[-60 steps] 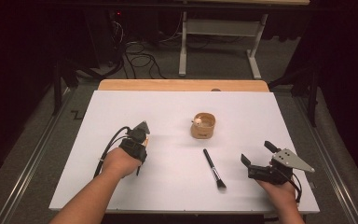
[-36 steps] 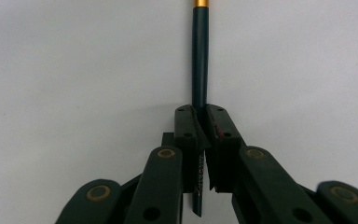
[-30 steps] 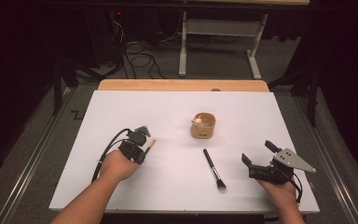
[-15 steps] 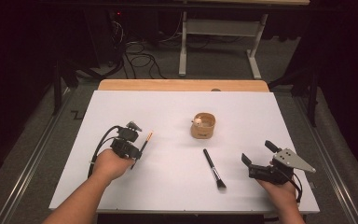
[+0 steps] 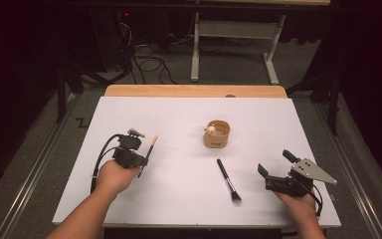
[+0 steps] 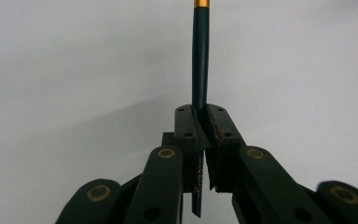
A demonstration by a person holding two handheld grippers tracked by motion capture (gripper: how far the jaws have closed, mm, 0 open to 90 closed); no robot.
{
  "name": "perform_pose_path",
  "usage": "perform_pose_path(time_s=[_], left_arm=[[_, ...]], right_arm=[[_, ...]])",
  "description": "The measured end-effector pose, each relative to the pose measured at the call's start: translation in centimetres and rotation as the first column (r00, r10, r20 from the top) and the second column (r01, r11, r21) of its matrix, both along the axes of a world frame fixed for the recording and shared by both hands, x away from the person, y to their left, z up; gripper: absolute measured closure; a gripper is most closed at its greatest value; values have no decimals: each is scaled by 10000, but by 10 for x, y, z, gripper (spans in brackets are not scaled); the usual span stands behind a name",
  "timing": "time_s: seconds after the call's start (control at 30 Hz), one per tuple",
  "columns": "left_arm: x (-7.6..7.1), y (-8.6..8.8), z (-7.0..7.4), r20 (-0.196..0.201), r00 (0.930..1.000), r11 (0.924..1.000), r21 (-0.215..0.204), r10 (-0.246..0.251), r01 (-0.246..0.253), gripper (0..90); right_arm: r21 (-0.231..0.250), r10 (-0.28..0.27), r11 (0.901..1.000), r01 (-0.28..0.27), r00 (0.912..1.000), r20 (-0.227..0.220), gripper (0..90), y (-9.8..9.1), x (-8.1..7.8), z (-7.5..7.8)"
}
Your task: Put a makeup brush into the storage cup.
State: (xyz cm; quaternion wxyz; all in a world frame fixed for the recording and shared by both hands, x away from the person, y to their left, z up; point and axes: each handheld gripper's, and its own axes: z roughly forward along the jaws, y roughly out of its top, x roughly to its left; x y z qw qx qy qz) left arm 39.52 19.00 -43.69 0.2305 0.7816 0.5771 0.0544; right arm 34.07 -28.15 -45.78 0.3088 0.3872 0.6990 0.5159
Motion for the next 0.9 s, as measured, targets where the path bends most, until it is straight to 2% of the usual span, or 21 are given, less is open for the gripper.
perform_pose_path(time_s=[0.17, 0.27, 0.3, 0.37, 0.5, 0.57, 0.67, 0.73, 0.8, 0.87, 0.9], left_arm=[[-4, 5, 2, 520, 9986, 9999, -103, 138, -132, 840], [-7, 10, 4, 1097, 9937, 9988, -452, 248, -199, 840], [-8, 11, 4, 1275, 9910, 9973, -655, 419, -337, 840], [-9, 15, 3, 1497, 9874, 9952, -903, 520, -388, 841], [-12, 19, -1, 2061, 9756, 9902, -1314, 750, -483, 840], [-12, 20, -3, 2140, 9735, 9880, -1462, 810, -500, 841], [-12, 21, -7, 2451, 9662, 9884, -1454, 796, -446, 841], [-13, 22, -9, 2631, 9607, 9860, -1596, 888, -474, 841], [-14, 22, -12, 2907, 9524, 9858, -1615, 919, -459, 841], [-16, 20, -16, 3195, 9444, 9891, -1432, 780, -333, 840], [-17, 20, -17, 3252, 9426, 9889, -1454, 758, -294, 840]], right_arm=[[7, 16, 10000, -16, 10000, 1, 12, 0, 0, 0], [13, 12, 10000, -12, 10000, -29, 13, 1, 0, 0], [-28, 29, 10000, -29, 10000, 1, 12, 1, 0, 0], [-63, 27, 10000, -27, 10000, -18, 12, 1, 1, -1], [-109, 29, 9999, -29, 10000, -40, 12, 2, 0, -1], [-130, 60, 9999, -61, 10000, -49, 12, 2, 1, -1], [-171, 48, 9998, -49, 10000, -82, 12, 3, 1, -2], [-150, -18, 9999, 16, 9999, -141, 12, 3, 1, -3], [-176, -11, 9998, 9, 9999, -111, 12, 3, 1, -3], [-197, 14, 9998, -16, 10000, -98, 13, 3, 1, -3], [-179, -21, 9998, 19, 9999, -130, 12, 3, 1, -3]])
